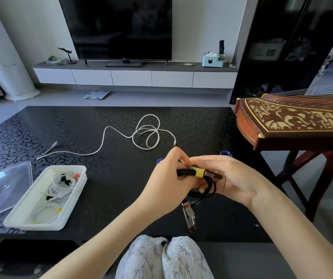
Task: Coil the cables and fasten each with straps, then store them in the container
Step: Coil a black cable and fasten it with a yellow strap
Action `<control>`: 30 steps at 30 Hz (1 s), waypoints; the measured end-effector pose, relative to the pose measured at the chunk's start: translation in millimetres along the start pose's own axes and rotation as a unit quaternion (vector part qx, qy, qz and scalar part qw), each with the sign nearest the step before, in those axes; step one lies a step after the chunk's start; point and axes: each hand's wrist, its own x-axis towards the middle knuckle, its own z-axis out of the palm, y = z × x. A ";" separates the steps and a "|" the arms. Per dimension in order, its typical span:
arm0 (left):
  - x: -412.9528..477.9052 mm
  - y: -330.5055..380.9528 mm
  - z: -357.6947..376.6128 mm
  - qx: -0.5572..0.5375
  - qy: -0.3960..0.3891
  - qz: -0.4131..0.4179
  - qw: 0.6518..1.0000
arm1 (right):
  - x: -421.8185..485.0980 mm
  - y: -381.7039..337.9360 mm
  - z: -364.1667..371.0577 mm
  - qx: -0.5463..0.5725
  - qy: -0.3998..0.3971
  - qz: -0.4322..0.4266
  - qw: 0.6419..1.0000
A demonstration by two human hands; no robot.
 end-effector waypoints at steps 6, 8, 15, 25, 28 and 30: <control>-5.1 -2.8 -0.3 0.042 -0.008 0.082 0.996 | 4.8 0.2 -0.2 0.084 0.003 0.058 0.995; -8.4 -0.5 -0.7 0.020 -0.015 0.091 0.996 | 5.4 -0.6 2.8 0.117 0.045 0.043 0.991; -8.7 -1.6 -8.0 -0.033 -0.027 0.053 0.998 | -2.7 -3.0 7.7 0.005 0.149 -0.152 0.977; 1.4 -2.5 -5.3 -0.239 0.004 -0.145 0.960 | -13.1 14.3 9.5 -0.329 0.134 -0.430 0.830; 3.7 -4.4 -6.7 -0.296 -0.012 -0.227 0.928 | -7.8 37.2 5.8 -0.427 0.123 -0.516 0.732; 6.1 -5.9 -7.6 -0.334 -0.020 -0.263 0.905 | -7.3 48.5 0.5 -0.474 0.116 -0.535 0.690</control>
